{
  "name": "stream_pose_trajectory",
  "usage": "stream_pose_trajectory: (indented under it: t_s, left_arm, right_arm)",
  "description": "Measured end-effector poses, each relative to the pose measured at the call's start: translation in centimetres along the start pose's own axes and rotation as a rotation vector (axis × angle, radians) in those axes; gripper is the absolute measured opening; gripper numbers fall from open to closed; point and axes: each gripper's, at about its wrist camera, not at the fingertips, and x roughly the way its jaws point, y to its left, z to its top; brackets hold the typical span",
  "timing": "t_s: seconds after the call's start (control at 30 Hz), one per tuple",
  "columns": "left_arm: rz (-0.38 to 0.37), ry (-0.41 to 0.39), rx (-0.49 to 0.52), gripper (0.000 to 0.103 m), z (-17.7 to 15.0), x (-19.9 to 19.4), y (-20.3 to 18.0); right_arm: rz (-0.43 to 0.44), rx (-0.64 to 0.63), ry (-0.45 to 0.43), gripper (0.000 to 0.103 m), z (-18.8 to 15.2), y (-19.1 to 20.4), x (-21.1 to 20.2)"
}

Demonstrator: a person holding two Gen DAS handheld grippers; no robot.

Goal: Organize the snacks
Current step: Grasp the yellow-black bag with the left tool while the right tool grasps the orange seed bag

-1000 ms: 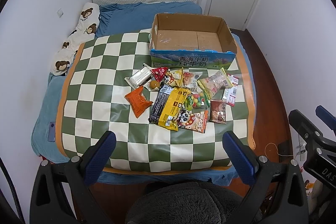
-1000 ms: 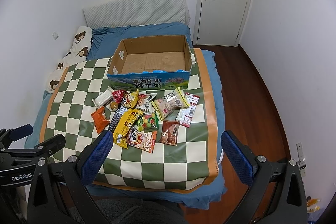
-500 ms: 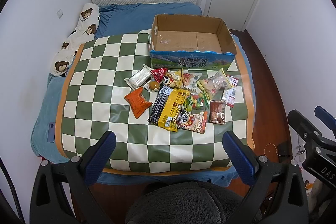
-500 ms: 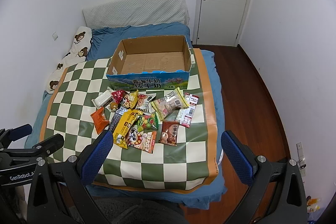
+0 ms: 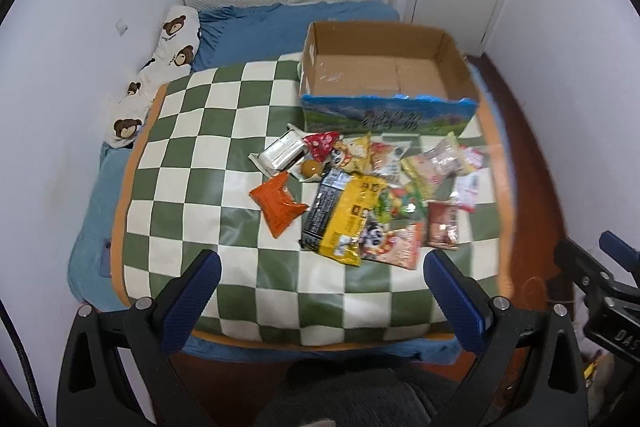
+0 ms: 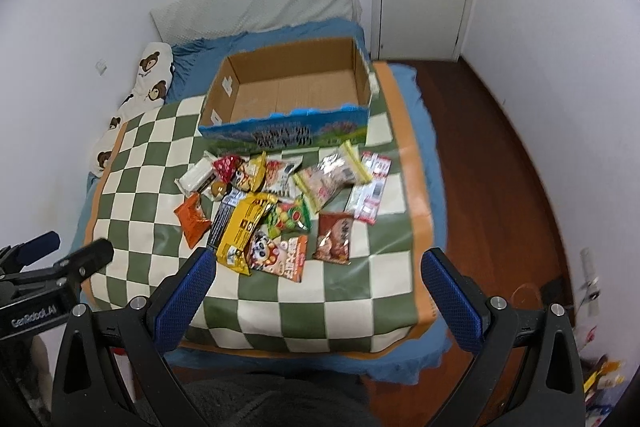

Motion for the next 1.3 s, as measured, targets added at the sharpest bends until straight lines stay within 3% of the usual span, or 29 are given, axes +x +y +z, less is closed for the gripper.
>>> stream_pose_trajectory:
  t_s: [0.3,0.53,0.7,1.0,1.07,1.17,1.3]
  left_arm:
    - [0.099,0.141,0.089,0.103,3.2,13.2,0.1]
    - [0.061,0.315,0.172,0.103,4.2,23.7,-1.2]
    - [0.021,0.413,0.214,0.103,4.0,29.4,-2.3]
    - [-0.110,0.465,0.240,0.103,3.5,32.4,-3.7]
    - [-0.111,0.461,0.245,0.097,3.2,32.8,-3.7]
    - [-0.120,0.445,0.231,0.089,2.7,33.3,-3.3]
    - [-0.125,0.422,0.220,0.087,2.0,33.0,-0.8]
  right_arm:
    - [0.103,0.163,0.184,0.103,-0.2,-2.5,13.5]
    - [0.166,0.320,0.348,0.103,-1.2,-4.3,25.2]
    - [0.235,0.566,0.466,0.103,-3.9,-5.2,31.0]
    - [0.394,0.977,0.603,0.103,-10.2,-3.5,36.0]
    - [0.434,1.053,0.630,0.103,-11.3,-2.6,36.7]
    - [0.446,1.130,0.634,0.103,-12.5,-1.7,37.5]
    - [0.469,1.270,0.616,0.097,-13.5,-0.5,38.8]
